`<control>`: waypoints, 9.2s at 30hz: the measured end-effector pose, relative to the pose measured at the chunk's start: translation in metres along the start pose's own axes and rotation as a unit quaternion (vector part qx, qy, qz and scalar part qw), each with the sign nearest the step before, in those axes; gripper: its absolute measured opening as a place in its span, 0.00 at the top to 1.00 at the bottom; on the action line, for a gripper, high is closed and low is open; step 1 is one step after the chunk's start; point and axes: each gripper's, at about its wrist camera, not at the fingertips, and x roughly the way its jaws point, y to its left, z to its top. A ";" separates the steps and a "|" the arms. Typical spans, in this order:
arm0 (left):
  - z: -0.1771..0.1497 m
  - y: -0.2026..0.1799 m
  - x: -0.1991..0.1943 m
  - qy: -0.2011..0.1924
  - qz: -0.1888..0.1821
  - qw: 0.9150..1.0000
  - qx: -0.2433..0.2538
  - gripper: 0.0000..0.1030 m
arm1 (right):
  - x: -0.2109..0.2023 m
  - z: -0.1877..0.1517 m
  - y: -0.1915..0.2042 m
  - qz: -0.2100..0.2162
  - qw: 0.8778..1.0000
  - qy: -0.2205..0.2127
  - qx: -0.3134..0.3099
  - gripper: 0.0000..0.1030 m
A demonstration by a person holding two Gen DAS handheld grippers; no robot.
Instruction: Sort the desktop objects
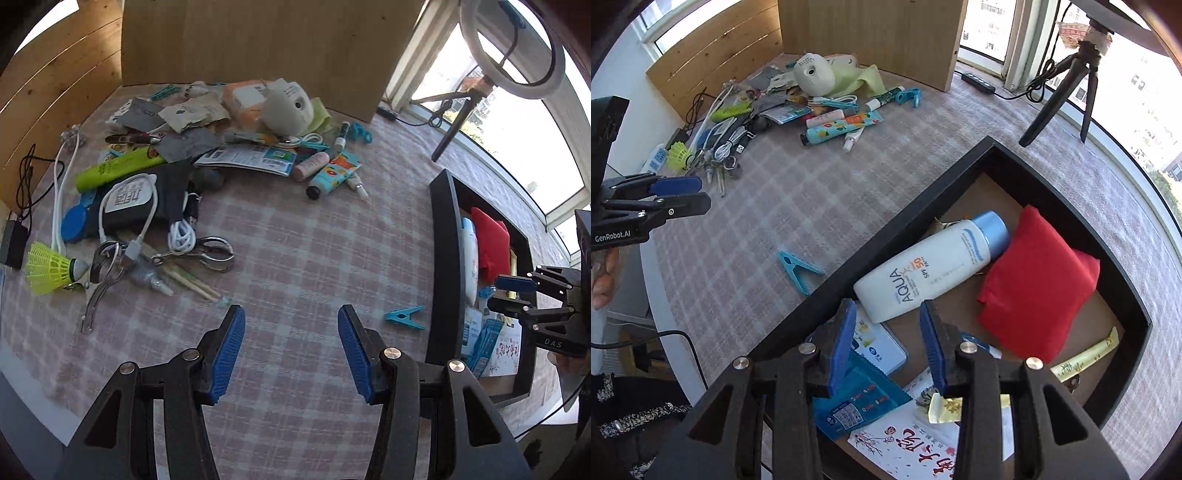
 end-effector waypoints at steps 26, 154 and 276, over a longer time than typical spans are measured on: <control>0.021 0.227 0.011 0.006 0.077 0.992 -0.103 0.47 | 0.103 0.037 0.128 -0.040 0.955 0.136 -0.261 0.57; 0.021 0.167 0.038 0.051 -0.024 0.966 0.251 0.48 | 0.096 0.171 0.220 0.093 0.981 -0.013 0.172 0.71; -0.044 -0.298 -0.005 -0.006 -0.129 0.932 0.339 0.59 | -0.117 -0.165 -0.109 -0.099 0.915 -0.132 0.368 0.72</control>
